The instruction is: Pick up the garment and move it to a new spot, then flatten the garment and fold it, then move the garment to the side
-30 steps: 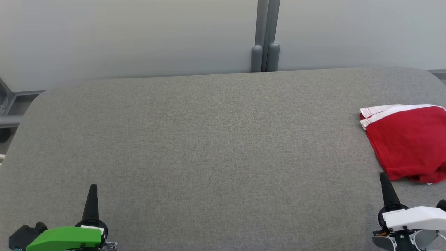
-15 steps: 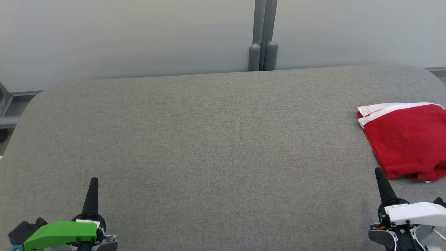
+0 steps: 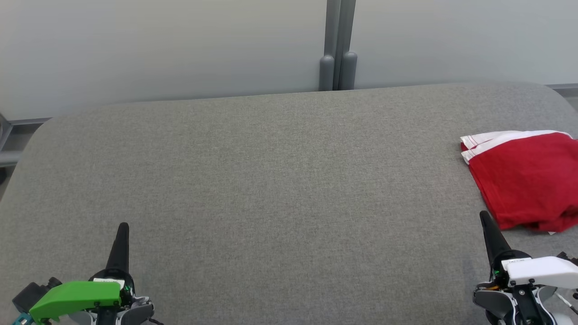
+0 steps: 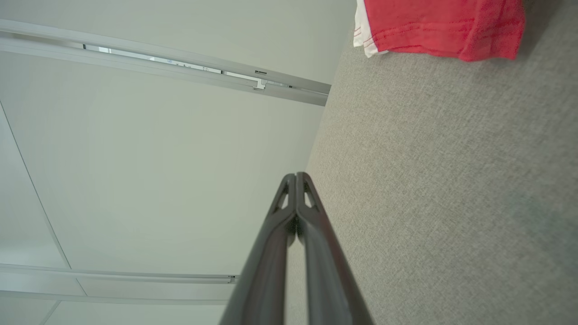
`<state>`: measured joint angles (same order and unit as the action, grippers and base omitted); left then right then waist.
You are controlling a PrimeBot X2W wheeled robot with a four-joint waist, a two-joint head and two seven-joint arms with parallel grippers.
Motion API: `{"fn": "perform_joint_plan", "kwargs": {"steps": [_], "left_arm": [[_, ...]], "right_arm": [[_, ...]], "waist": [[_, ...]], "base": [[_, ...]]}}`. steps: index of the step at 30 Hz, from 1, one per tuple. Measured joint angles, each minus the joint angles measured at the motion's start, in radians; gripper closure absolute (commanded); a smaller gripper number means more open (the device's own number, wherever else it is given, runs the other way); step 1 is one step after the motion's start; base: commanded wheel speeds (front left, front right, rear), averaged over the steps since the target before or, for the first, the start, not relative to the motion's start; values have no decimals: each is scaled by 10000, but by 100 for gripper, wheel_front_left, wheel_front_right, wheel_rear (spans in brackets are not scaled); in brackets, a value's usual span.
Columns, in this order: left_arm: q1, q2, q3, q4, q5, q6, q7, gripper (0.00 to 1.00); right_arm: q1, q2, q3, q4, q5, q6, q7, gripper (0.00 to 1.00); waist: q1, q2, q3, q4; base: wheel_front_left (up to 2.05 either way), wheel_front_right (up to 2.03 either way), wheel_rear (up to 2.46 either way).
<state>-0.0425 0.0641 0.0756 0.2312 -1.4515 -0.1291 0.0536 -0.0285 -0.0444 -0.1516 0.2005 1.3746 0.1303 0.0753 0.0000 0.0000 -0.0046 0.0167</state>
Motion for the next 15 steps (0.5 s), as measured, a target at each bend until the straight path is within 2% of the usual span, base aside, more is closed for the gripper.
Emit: {"fn": "perform_joint_plan", "kwargs": {"steps": [15], "left_arm": [[-159,-88,94,-77,-966,0,290,100]], "right_arm": [[-199,-15,115,29,1379,0,291,100]], "waist": [[0,0,37,-93]], "base": [[0,0,0]]}}
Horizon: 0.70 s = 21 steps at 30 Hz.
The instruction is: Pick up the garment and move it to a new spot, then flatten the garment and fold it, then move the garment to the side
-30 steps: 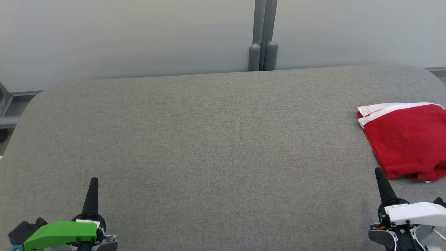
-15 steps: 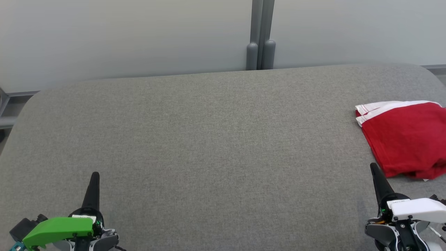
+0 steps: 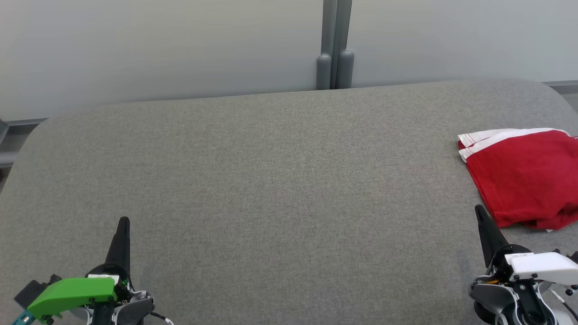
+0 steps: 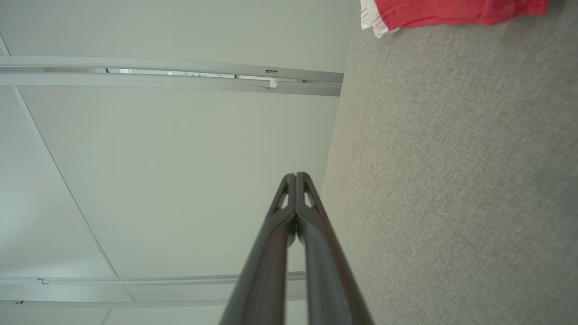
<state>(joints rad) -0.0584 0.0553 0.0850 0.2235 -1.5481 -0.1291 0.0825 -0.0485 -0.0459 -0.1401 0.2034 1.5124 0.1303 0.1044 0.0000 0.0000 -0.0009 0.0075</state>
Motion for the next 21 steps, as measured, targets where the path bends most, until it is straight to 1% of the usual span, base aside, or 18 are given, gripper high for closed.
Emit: {"fn": "perform_joint_plan", "kwargs": {"steps": [12,21], "left_arm": [[-141,-52,58,-63,-660,0,196,100],[-144,-58,61,-65,-681,0,211,100]], "right_arm": [[-178,-15,86,15,966,0,211,100],[-178,-17,94,17,997,0,221,100]], "waist": [[0,0,30,-74],[0,0,31,-75]], "base": [[0,0,0],[0,0,0]]}}
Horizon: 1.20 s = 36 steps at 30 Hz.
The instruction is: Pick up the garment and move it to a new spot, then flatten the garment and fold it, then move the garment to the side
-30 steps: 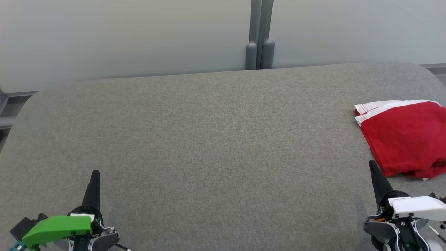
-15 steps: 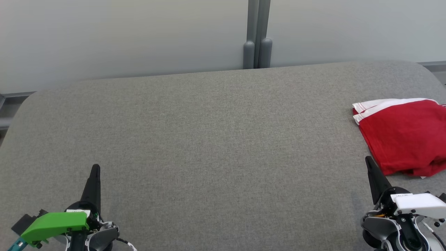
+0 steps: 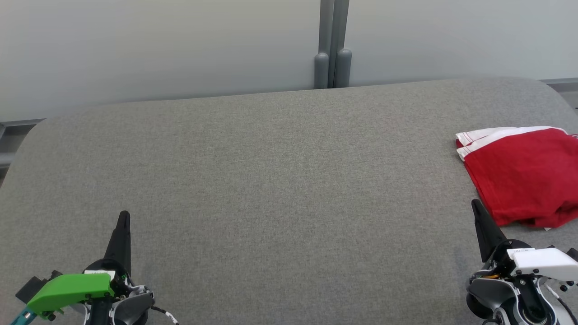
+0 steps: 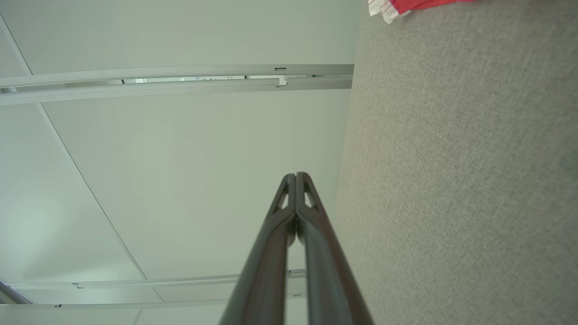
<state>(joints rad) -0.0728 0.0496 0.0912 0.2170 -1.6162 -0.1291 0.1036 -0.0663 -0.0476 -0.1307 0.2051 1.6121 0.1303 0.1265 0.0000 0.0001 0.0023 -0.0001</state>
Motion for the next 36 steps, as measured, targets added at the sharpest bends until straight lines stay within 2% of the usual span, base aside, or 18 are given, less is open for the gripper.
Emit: {"fn": "perform_joint_plan", "kwargs": {"steps": [36], "left_arm": [[-1,0,0,-2,0,0,0,100]], "right_arm": [[0,0,0,0,0,0,0,100]], "waist": [[0,0,0,0]], "base": [[0,0,0]]}}
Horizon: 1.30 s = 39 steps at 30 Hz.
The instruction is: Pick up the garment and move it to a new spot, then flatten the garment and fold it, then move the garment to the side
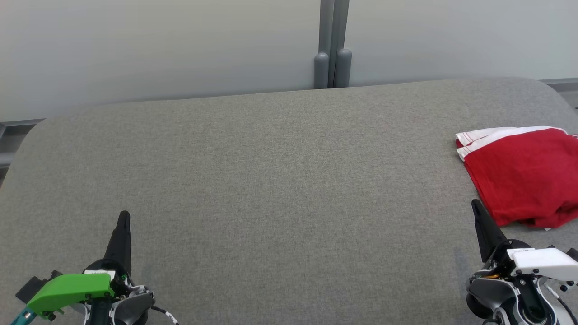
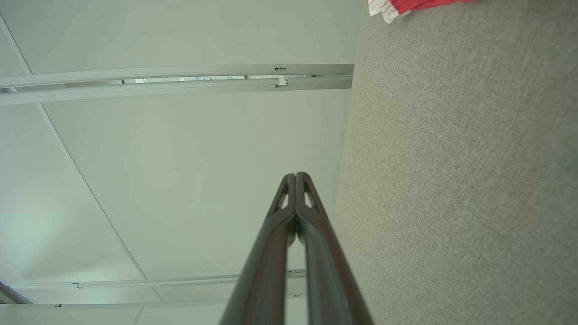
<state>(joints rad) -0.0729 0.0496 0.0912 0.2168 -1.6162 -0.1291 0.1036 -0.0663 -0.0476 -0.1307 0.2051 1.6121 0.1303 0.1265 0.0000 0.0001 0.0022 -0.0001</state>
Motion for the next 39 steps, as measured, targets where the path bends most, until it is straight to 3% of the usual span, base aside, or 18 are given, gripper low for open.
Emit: {"fn": "perform_joint_plan", "kwargs": {"steps": [39], "left_arm": [[0,0,-2,0,0,0,0,100]], "right_arm": [[0,0,0,2,2,0,0,100]], "waist": [[0,0,0,0]], "base": [[0,0,0]]}}
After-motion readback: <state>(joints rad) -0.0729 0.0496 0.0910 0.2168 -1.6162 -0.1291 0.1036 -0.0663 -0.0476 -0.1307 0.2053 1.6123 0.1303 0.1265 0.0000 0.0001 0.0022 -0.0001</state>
